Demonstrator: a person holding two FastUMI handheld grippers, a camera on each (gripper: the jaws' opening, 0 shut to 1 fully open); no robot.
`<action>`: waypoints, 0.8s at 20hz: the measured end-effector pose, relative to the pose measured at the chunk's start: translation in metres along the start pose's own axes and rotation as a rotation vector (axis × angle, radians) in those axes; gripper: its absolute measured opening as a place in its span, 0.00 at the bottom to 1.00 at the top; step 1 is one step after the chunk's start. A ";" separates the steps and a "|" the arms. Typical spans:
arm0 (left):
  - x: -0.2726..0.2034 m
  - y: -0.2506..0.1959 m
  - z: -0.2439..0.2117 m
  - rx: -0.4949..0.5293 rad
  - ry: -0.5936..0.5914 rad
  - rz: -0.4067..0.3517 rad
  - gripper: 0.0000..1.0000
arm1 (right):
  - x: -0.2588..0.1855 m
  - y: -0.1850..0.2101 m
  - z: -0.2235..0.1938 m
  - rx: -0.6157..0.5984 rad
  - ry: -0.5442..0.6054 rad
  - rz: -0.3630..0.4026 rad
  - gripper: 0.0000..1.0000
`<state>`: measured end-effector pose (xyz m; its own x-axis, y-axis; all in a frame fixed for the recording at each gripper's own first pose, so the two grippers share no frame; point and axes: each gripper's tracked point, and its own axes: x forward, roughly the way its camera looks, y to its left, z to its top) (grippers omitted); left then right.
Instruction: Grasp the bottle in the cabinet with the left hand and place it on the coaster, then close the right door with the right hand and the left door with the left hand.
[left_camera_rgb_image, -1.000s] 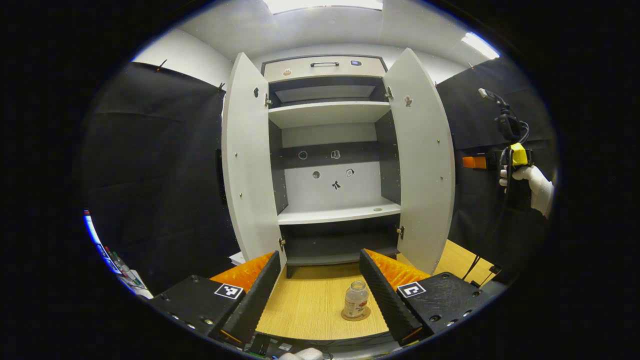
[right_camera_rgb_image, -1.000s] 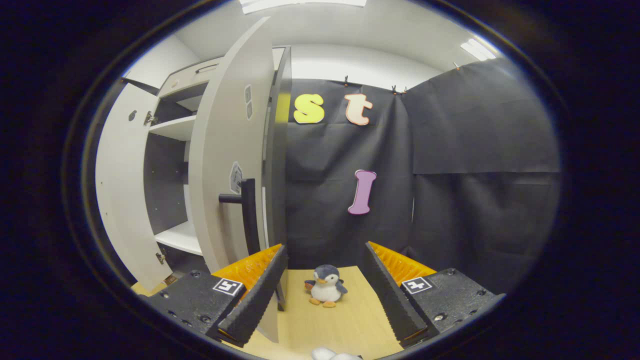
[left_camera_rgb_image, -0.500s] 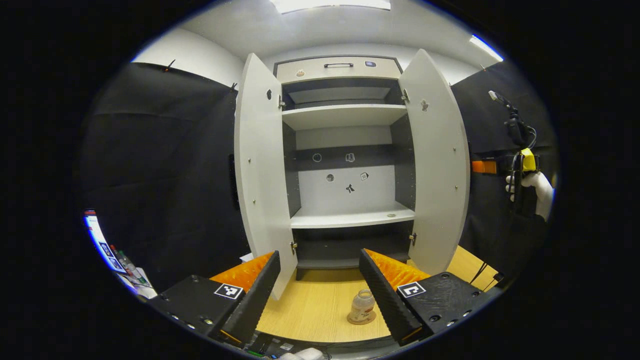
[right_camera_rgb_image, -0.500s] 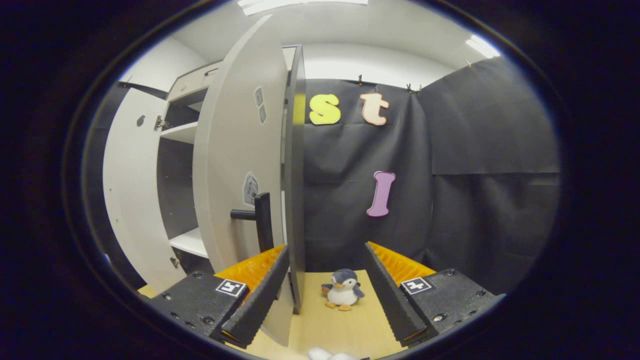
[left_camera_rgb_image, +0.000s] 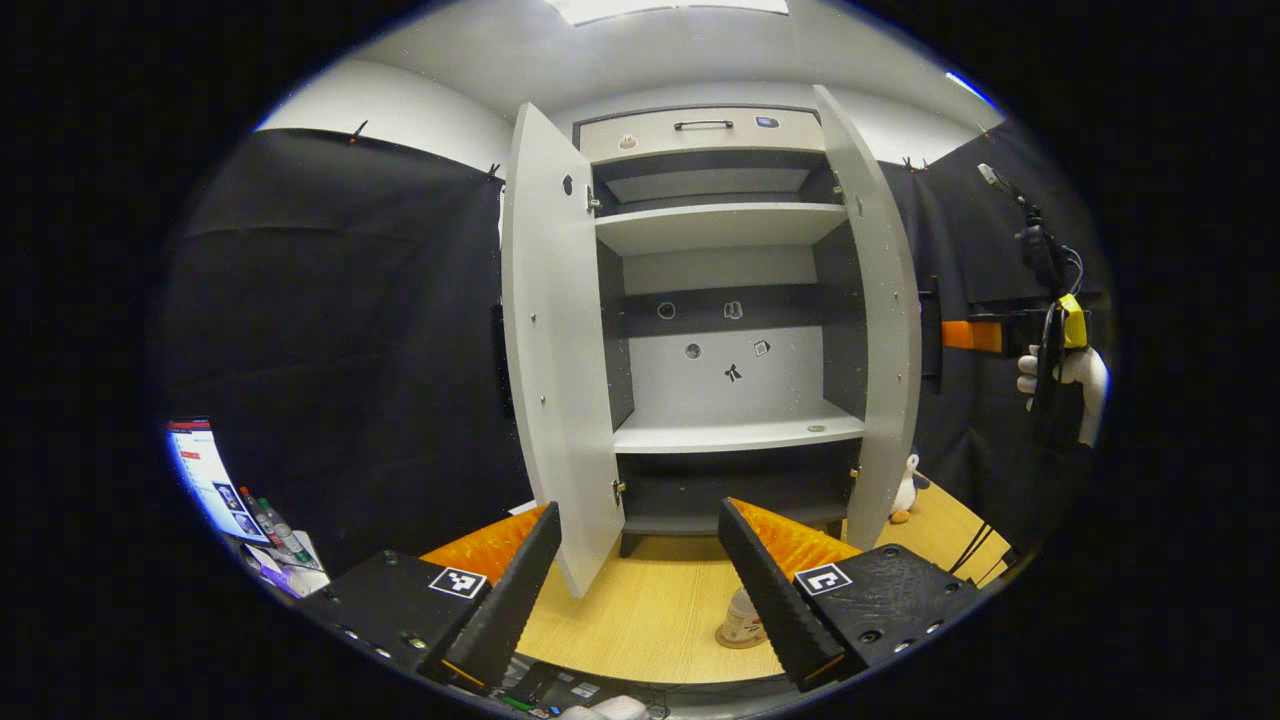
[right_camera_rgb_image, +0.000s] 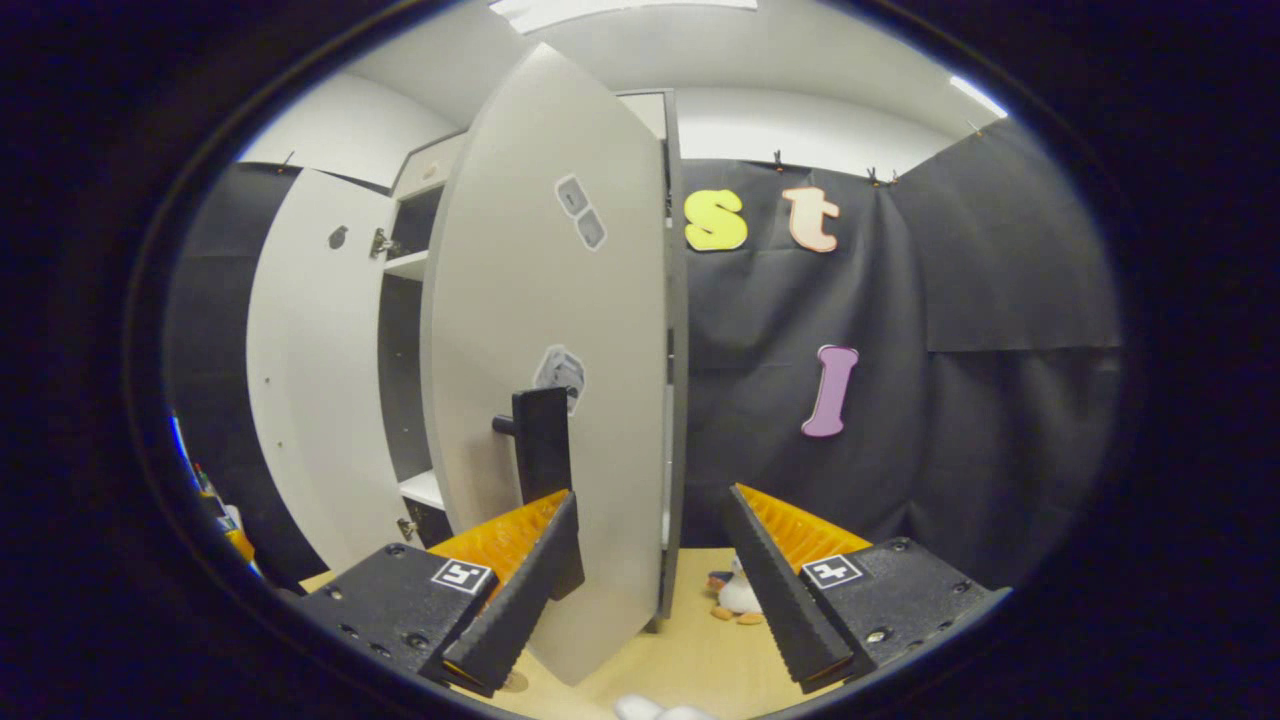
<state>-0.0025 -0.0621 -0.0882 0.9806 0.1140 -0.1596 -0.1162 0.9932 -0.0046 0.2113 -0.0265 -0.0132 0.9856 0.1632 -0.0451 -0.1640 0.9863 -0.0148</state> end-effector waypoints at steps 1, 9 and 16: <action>0.005 0.006 0.001 -0.001 -0.002 -0.007 0.96 | 0.005 0.011 0.000 -0.004 -0.002 0.004 0.94; 0.038 0.070 -0.004 0.017 -0.012 -0.044 0.96 | -0.001 0.053 0.002 0.016 -0.025 -0.042 0.94; 0.086 0.159 0.006 -0.015 -0.008 -0.012 0.96 | -0.053 0.052 -0.005 0.009 -0.013 -0.129 0.98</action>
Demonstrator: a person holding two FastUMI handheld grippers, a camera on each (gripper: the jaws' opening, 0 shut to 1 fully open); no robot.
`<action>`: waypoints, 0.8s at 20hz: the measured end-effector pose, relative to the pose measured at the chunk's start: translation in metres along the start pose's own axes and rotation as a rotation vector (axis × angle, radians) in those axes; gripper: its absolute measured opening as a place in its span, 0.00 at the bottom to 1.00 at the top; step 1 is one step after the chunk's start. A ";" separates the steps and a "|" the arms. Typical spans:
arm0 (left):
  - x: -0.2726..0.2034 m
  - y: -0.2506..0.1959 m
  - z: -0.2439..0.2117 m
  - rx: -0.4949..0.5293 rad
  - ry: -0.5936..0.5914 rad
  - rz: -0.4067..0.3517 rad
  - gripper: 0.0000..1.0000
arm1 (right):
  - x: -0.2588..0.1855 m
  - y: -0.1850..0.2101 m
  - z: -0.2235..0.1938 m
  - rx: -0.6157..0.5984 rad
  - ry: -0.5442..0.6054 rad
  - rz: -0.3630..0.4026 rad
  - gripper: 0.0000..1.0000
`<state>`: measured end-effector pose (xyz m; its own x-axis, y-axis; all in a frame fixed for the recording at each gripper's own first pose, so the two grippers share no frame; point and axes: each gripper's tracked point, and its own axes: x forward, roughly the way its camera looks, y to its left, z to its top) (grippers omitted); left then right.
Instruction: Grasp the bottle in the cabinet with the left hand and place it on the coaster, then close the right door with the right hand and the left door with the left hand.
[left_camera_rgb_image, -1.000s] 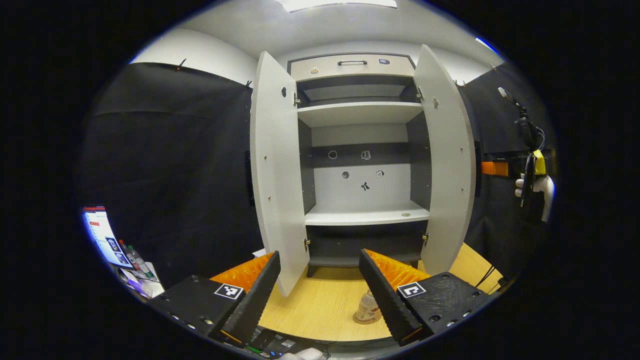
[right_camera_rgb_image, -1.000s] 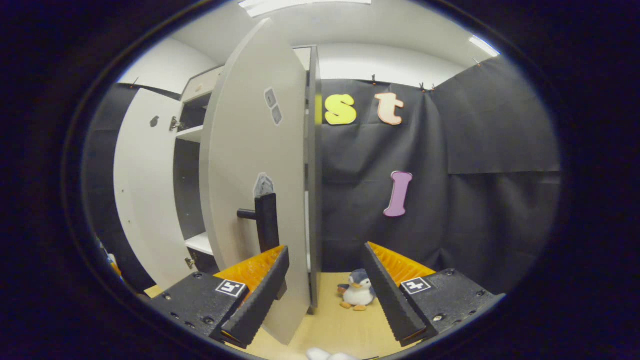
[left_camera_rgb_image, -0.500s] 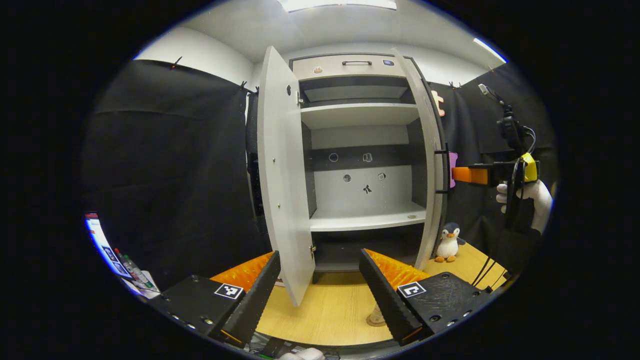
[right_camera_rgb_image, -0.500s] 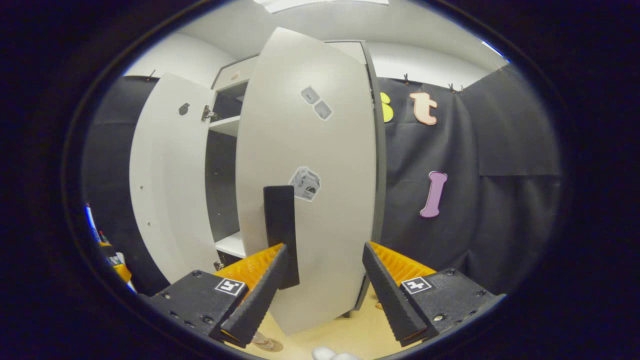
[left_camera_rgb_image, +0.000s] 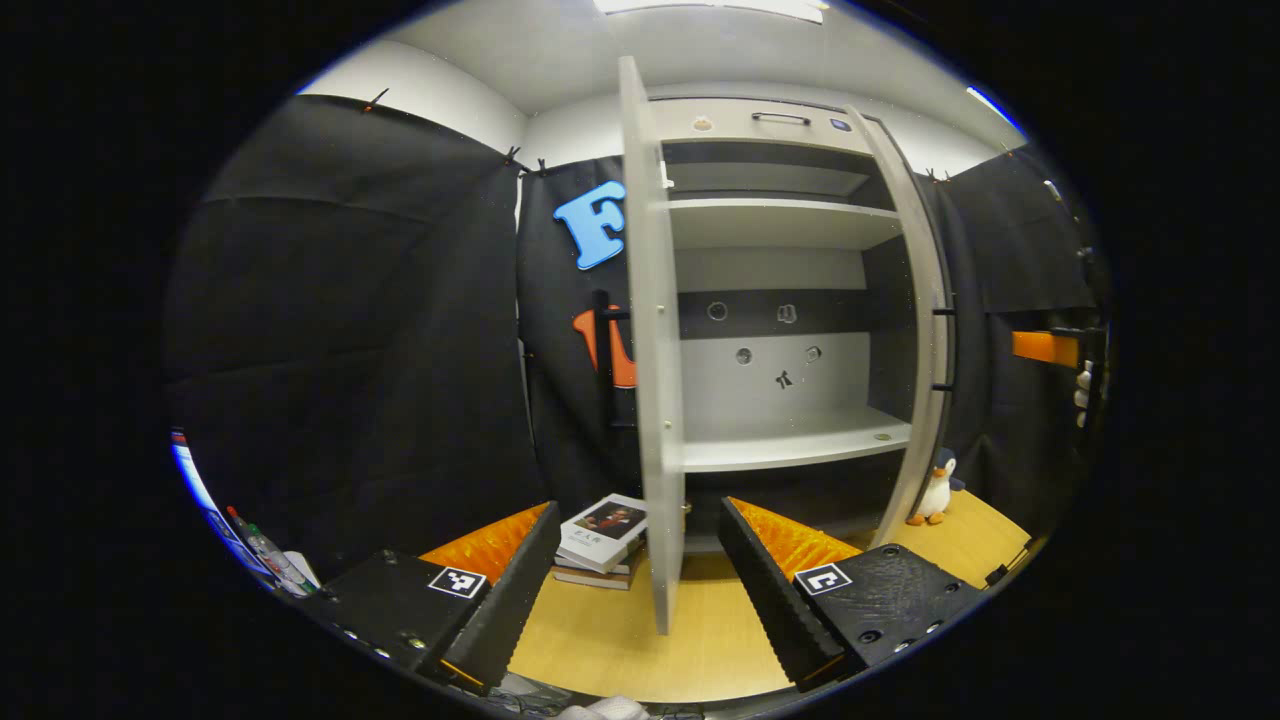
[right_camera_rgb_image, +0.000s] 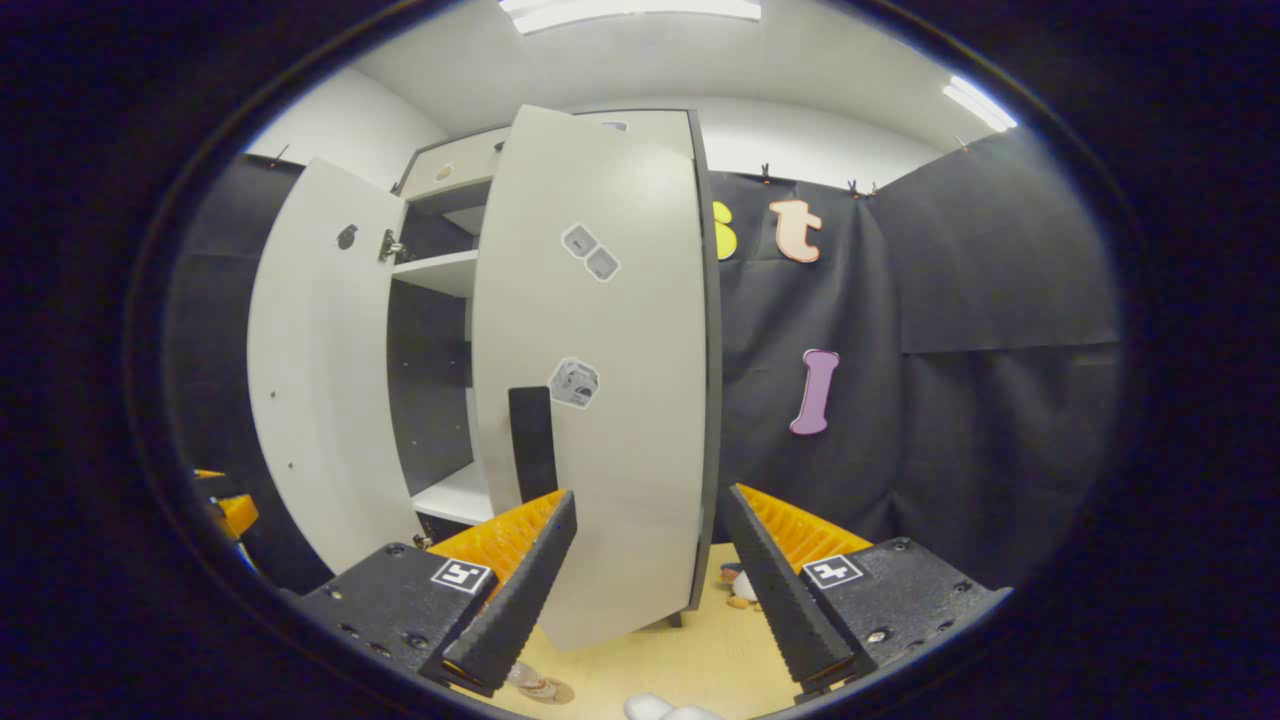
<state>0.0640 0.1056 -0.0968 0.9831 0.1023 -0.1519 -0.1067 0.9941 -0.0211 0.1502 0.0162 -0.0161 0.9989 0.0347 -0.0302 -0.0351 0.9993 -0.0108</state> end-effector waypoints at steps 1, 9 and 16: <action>0.008 0.014 0.005 0.000 -0.010 0.013 0.96 | -0.009 0.001 -0.004 -0.005 0.003 -0.008 0.94; 0.079 0.074 0.038 0.048 -0.089 0.065 0.96 | -0.065 0.006 -0.048 0.002 0.082 -0.072 0.98; 0.101 0.064 0.057 0.085 -0.134 0.036 0.96 | -0.085 -0.006 -0.059 0.034 0.109 -0.118 0.98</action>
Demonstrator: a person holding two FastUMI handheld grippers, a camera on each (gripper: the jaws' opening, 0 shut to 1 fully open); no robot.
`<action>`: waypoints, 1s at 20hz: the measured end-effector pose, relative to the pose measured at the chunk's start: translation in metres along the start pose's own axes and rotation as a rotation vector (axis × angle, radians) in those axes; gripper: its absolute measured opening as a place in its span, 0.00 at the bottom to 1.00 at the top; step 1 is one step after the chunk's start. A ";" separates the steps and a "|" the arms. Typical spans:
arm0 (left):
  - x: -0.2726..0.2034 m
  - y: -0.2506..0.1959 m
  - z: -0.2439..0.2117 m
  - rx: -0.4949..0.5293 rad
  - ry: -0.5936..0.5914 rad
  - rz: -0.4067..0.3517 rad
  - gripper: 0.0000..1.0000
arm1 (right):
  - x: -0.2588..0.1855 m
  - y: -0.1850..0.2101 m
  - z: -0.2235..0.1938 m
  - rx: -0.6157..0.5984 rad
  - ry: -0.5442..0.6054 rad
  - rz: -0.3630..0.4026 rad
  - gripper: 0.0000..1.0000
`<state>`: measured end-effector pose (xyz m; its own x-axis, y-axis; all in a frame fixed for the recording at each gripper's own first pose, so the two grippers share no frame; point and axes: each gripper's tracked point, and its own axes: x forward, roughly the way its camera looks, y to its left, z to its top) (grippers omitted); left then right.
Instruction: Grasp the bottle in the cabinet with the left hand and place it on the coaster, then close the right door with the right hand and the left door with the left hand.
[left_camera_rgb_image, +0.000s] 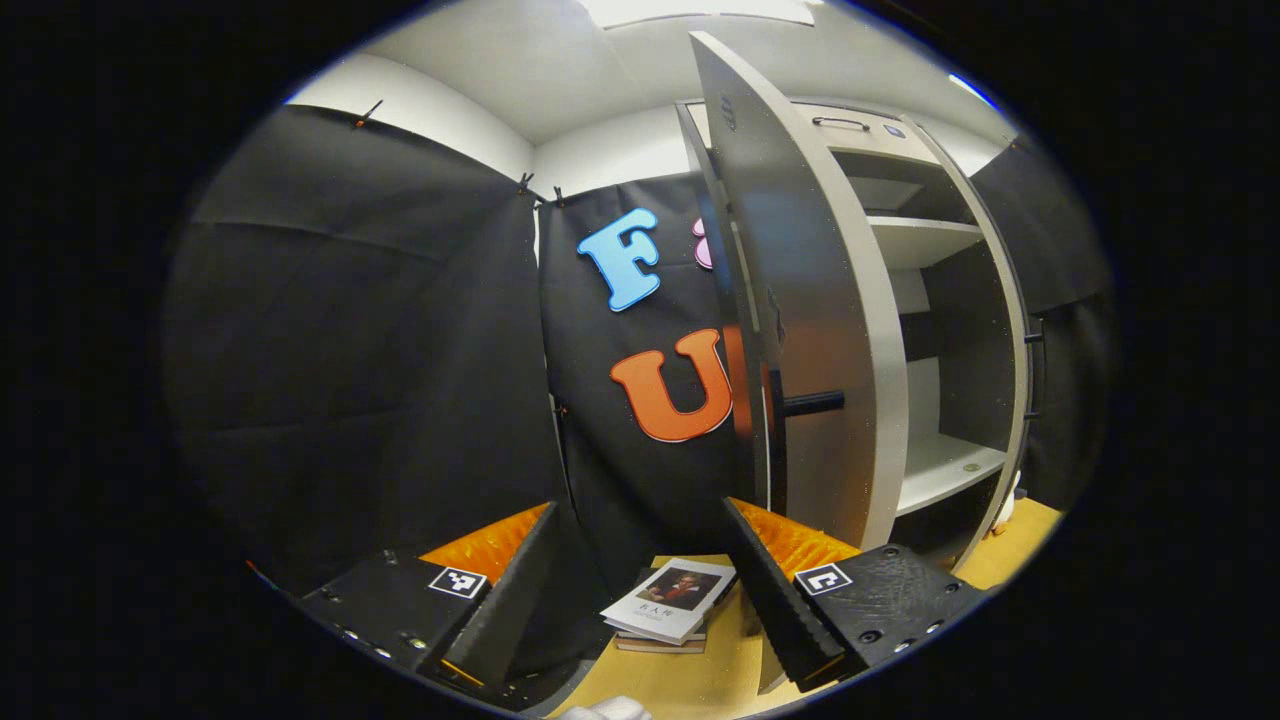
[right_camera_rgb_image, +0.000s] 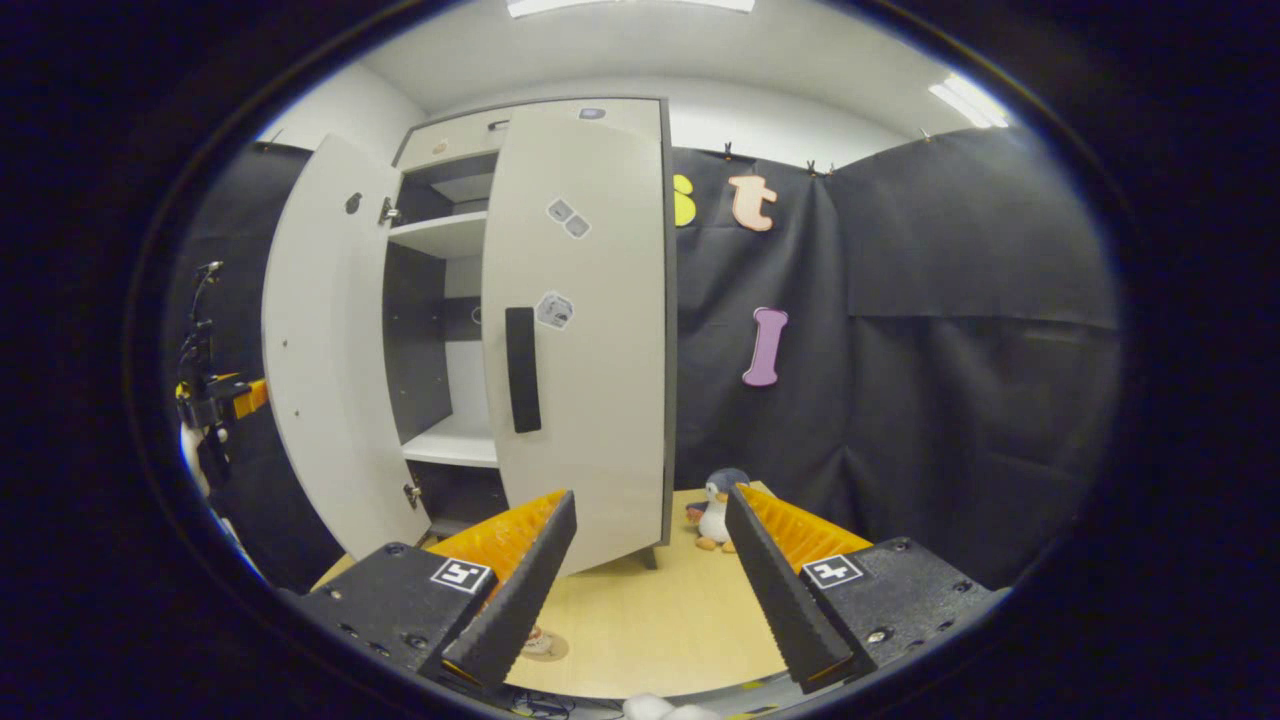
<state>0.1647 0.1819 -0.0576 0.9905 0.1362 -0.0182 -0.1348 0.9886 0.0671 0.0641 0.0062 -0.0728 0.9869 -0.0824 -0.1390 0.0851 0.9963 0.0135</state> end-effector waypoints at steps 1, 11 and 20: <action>-0.001 0.002 0.003 0.009 -0.013 0.007 0.96 | 0.000 -0.001 -0.001 0.004 0.002 0.000 0.98; -0.004 -0.015 0.017 0.008 -0.036 0.040 0.80 | -0.004 -0.022 -0.002 0.009 0.006 0.031 0.98; -0.013 -0.103 0.034 0.049 -0.054 -0.056 0.84 | -0.004 -0.059 -0.002 0.014 0.014 0.046 0.98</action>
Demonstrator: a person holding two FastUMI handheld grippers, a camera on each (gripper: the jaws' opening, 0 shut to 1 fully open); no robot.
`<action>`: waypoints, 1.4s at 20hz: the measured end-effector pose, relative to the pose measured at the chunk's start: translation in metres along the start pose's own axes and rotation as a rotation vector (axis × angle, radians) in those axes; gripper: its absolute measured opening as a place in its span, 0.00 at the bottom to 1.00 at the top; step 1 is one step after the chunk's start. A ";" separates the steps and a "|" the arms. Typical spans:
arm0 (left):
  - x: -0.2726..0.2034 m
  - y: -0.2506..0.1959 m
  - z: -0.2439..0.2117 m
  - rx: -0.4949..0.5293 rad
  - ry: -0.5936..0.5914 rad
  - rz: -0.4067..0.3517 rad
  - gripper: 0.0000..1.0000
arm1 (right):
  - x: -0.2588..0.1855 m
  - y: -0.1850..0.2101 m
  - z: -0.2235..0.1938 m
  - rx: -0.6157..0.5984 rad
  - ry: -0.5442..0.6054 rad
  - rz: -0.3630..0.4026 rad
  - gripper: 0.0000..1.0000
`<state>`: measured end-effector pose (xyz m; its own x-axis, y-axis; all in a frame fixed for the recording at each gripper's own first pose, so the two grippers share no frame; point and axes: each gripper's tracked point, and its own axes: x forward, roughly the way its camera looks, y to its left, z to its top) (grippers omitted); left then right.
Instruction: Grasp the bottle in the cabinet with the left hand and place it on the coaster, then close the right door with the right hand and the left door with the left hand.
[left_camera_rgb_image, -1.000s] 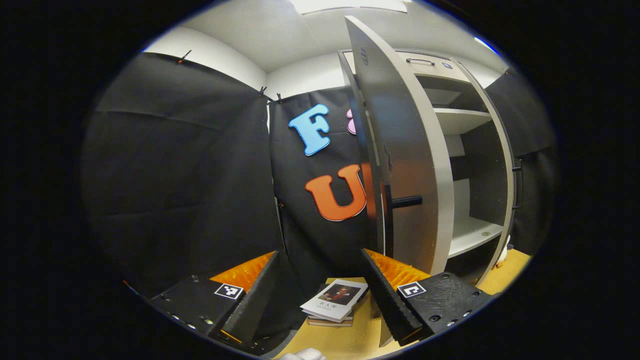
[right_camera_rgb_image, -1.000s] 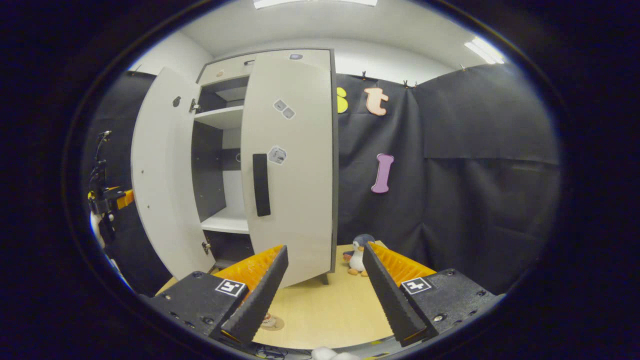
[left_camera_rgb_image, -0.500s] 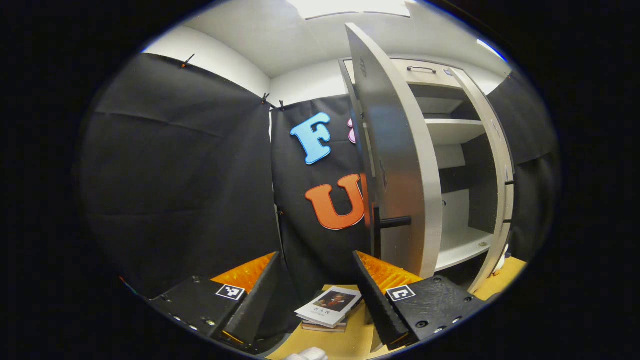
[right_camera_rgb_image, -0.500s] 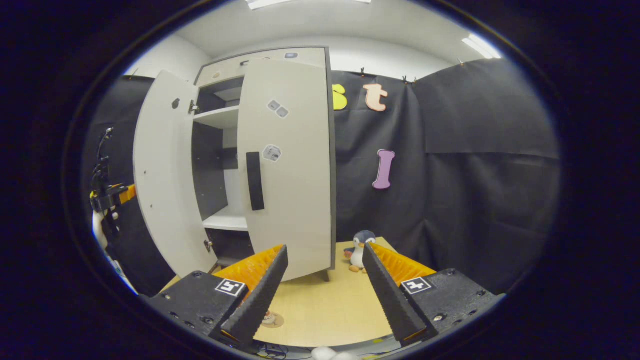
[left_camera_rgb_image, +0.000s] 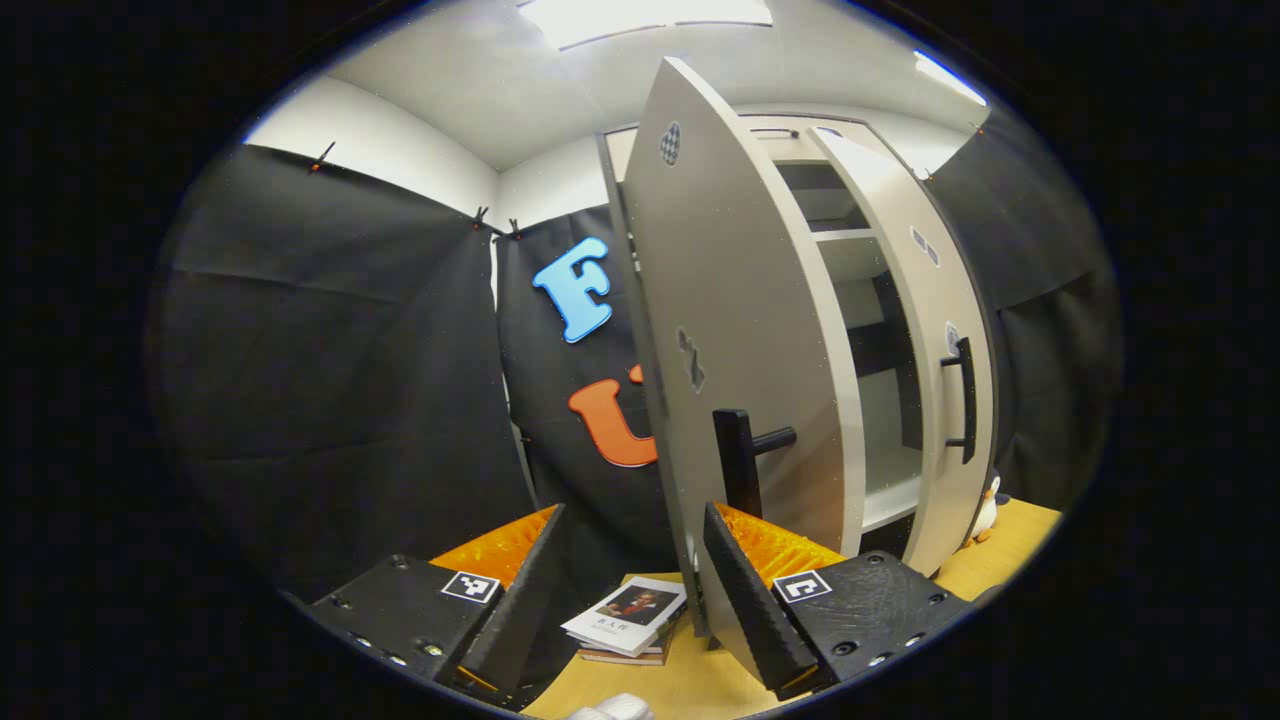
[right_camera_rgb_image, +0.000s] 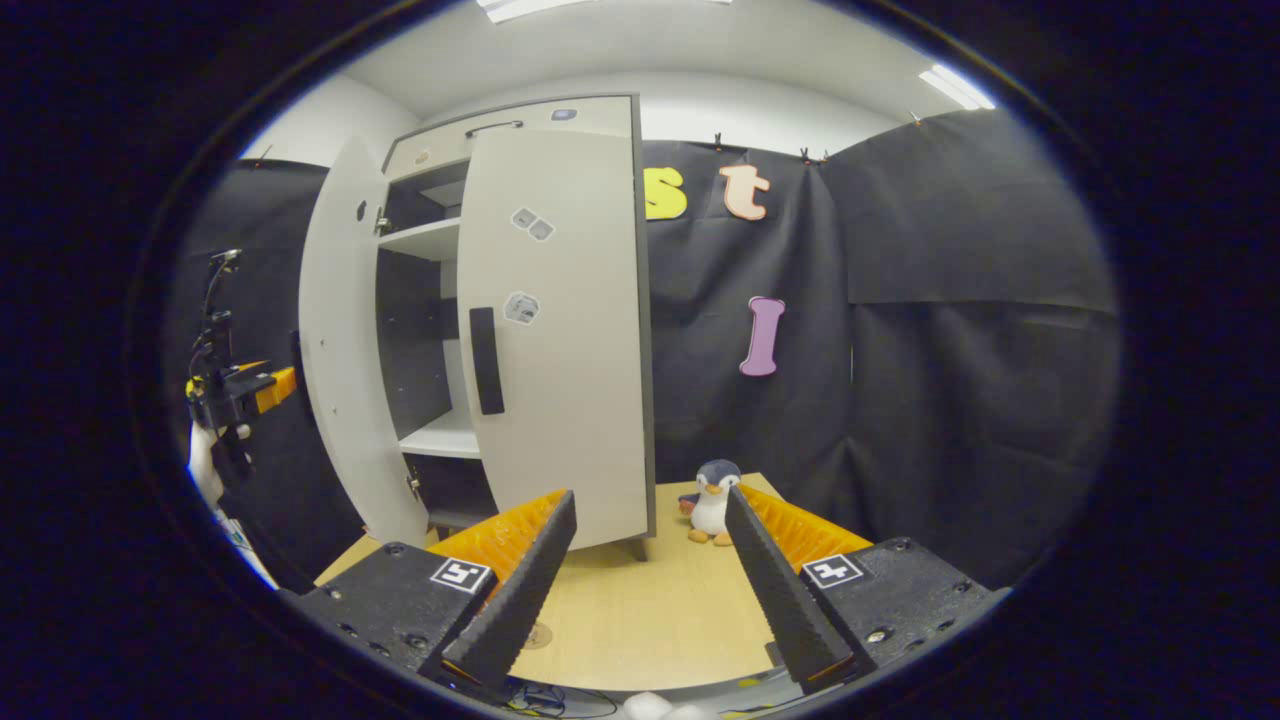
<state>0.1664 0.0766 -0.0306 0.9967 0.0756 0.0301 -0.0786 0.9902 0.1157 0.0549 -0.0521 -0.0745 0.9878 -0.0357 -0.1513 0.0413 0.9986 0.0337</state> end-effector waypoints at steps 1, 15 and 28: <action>0.002 -0.007 0.004 -0.007 -0.007 0.004 0.87 | -0.001 -0.006 0.001 0.000 0.001 -0.002 0.98; -0.048 -0.044 0.013 -0.109 0.059 -0.045 0.95 | 0.007 -0.003 0.042 0.024 -0.080 -0.002 0.98; -0.143 -0.058 0.007 -0.124 0.103 -0.067 0.96 | 0.001 0.045 0.053 0.015 -0.126 0.049 0.98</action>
<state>0.0284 0.0075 -0.0343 0.9970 0.0138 -0.0762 -0.0146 0.9999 -0.0094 0.0656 -0.0093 -0.0204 0.9997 0.0077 -0.0237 -0.0064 0.9986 0.0532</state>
